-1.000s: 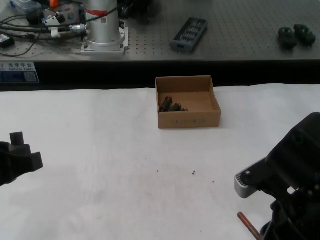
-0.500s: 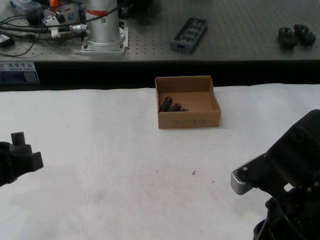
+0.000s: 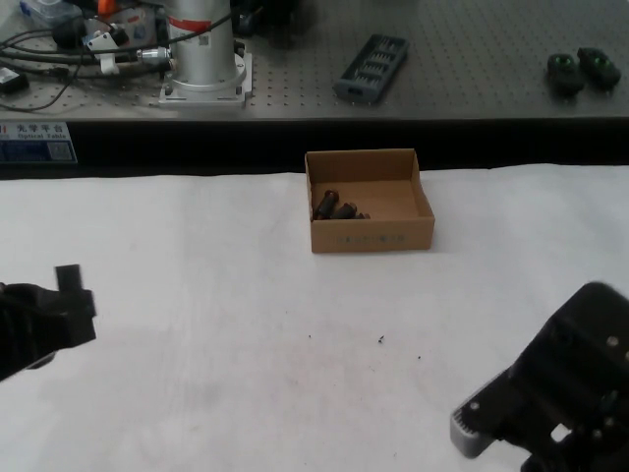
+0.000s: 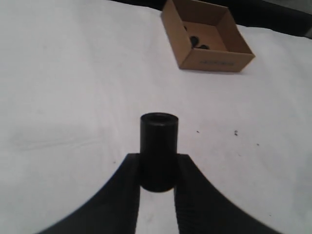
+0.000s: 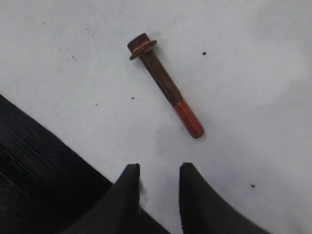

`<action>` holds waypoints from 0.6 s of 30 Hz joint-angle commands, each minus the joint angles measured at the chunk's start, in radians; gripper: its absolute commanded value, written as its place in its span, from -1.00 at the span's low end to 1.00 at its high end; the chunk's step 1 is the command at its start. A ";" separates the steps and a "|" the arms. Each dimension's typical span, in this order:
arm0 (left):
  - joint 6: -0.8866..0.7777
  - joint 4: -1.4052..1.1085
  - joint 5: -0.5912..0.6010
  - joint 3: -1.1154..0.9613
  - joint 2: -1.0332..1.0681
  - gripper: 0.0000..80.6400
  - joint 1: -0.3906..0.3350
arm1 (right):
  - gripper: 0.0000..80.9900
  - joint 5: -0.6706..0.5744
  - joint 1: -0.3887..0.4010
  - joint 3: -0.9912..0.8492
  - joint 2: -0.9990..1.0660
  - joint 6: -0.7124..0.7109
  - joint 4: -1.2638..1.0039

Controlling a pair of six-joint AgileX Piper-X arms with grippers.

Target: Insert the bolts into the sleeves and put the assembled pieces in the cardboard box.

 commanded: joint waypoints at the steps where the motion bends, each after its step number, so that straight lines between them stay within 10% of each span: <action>1: -0.001 -0.020 0.066 -0.004 -0.010 -0.89 -0.011 | -0.47 -0.017 0.004 0.003 0.028 -0.047 -0.089; 18: 0.014 -0.020 -0.008 -0.004 -0.010 -0.89 -0.192 | -0.47 -0.062 0.004 -0.008 0.229 -0.169 -0.231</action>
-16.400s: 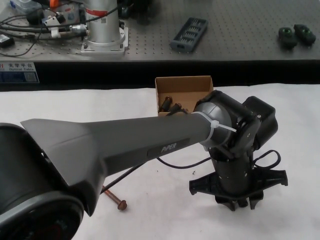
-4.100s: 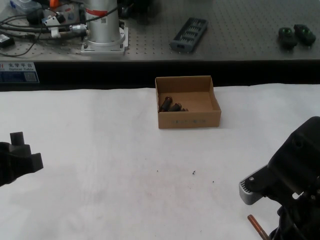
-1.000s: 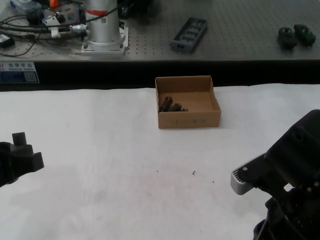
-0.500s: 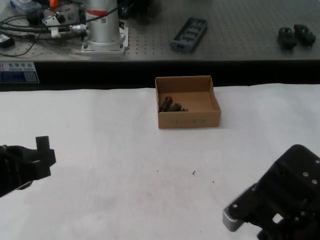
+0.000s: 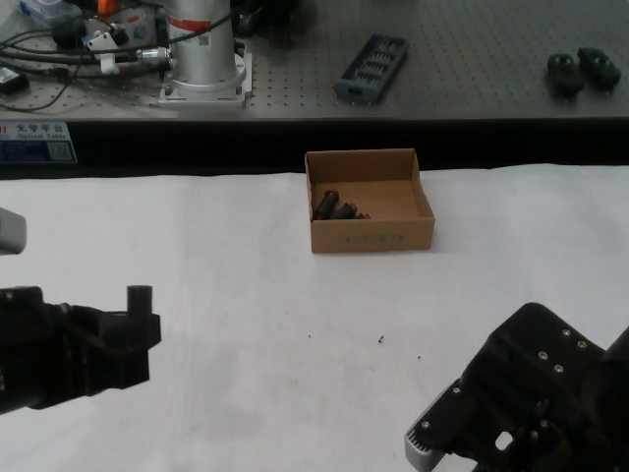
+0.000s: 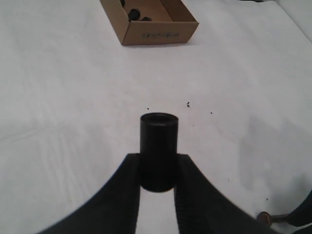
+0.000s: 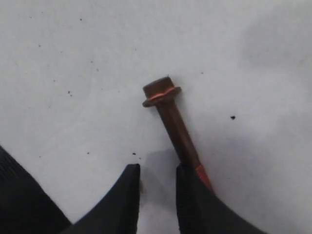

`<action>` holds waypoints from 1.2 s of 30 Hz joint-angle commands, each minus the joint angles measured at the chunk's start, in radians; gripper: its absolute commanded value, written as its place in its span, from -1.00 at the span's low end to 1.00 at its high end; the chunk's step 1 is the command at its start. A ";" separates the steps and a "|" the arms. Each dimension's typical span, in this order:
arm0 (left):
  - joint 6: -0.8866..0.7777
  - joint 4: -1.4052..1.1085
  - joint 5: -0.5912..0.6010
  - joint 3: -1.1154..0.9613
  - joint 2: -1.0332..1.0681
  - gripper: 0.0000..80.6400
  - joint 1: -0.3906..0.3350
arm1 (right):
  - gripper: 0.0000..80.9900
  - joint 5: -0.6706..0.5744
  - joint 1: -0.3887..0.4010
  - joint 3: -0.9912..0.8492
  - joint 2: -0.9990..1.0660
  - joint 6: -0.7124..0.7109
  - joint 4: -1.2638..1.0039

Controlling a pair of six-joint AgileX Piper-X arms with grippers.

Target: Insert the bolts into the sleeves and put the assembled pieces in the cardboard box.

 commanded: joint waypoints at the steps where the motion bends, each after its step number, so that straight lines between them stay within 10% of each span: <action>1: 0.008 -0.020 -0.013 -0.004 -0.010 -0.89 -0.028 | -0.47 -0.012 0.004 -0.011 0.023 -0.026 -0.018; 36: 0.030 -0.020 -0.005 -0.004 -0.010 -0.89 -0.027 | -0.47 0.085 0.050 -0.083 0.044 -0.141 0.061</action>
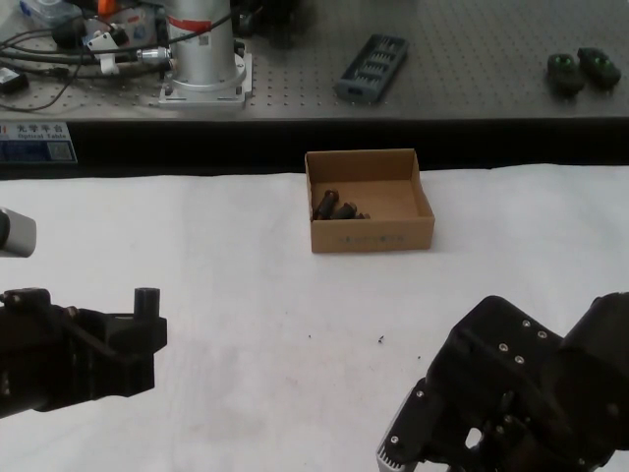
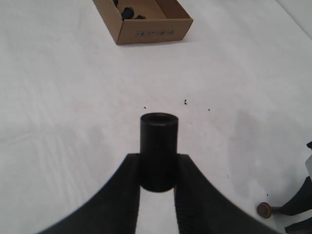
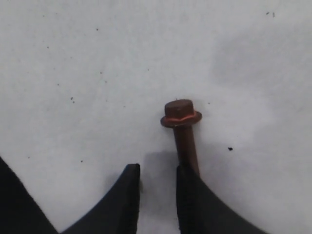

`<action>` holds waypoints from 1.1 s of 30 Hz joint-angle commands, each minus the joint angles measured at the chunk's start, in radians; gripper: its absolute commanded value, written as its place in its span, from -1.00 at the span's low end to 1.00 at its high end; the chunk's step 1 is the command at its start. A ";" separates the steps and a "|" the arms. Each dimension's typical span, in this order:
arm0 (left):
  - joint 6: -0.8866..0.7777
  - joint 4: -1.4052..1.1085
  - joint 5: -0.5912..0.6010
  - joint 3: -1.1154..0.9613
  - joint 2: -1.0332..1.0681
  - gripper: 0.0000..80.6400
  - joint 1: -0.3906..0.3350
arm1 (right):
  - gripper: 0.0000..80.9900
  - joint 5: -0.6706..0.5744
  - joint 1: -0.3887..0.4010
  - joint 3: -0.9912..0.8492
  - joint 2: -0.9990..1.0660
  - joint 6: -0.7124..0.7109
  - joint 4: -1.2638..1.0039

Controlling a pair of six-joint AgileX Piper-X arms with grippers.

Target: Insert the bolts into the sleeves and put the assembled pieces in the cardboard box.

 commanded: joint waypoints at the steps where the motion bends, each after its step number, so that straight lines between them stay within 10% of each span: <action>1: 0.007 -0.020 -0.004 -0.004 -0.010 -0.89 -0.005 | -0.47 -0.006 0.002 -0.004 0.003 -0.006 -0.003; 33: 0.007 -0.020 -0.004 -0.004 -0.010 -0.89 -0.005 | -0.47 0.016 0.002 -0.027 0.087 -0.029 -0.086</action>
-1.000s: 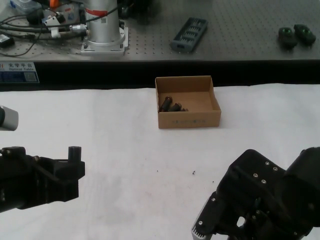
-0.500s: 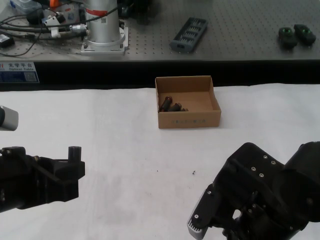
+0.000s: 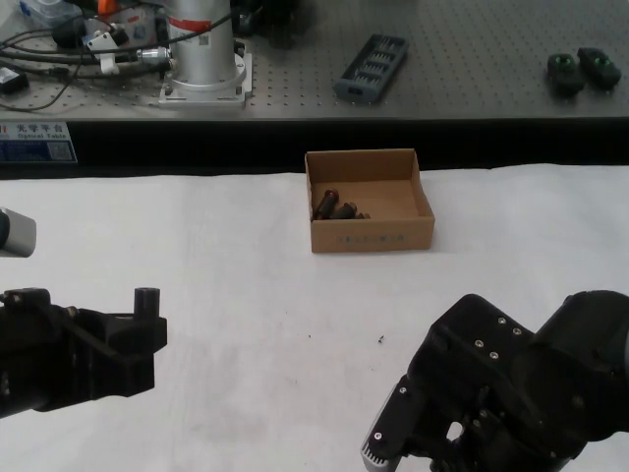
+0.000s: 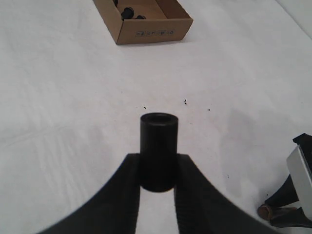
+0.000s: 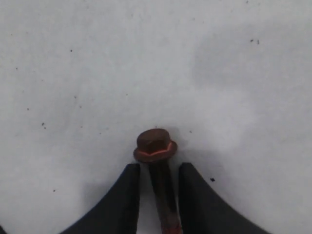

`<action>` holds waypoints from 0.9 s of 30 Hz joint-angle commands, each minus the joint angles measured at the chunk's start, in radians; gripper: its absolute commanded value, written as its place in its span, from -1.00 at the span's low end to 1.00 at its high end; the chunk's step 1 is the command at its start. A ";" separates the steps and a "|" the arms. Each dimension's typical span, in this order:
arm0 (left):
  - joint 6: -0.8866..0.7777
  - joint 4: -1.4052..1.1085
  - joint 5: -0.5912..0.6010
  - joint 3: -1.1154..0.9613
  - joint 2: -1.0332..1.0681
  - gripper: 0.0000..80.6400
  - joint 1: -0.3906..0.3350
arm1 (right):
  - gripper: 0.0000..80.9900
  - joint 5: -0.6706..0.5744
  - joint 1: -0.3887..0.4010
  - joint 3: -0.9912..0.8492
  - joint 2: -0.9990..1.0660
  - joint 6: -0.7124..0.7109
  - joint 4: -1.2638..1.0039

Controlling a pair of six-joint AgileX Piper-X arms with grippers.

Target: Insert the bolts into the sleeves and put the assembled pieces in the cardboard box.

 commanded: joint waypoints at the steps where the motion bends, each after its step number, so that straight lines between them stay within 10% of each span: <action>1: 0.007 -0.020 -0.004 -0.004 -0.010 -0.89 -0.005 | -0.47 -0.008 0.002 -0.009 0.012 -0.007 -0.025; 12: 0.007 -0.007 0.008 -0.004 -0.010 -0.89 -0.005 | -0.94 0.042 0.002 -0.013 0.051 0.000 -0.037; 27: -0.287 -0.542 0.096 0.372 -0.010 -0.89 -0.092 | -0.96 -0.160 -0.001 -0.070 -0.087 0.074 -0.172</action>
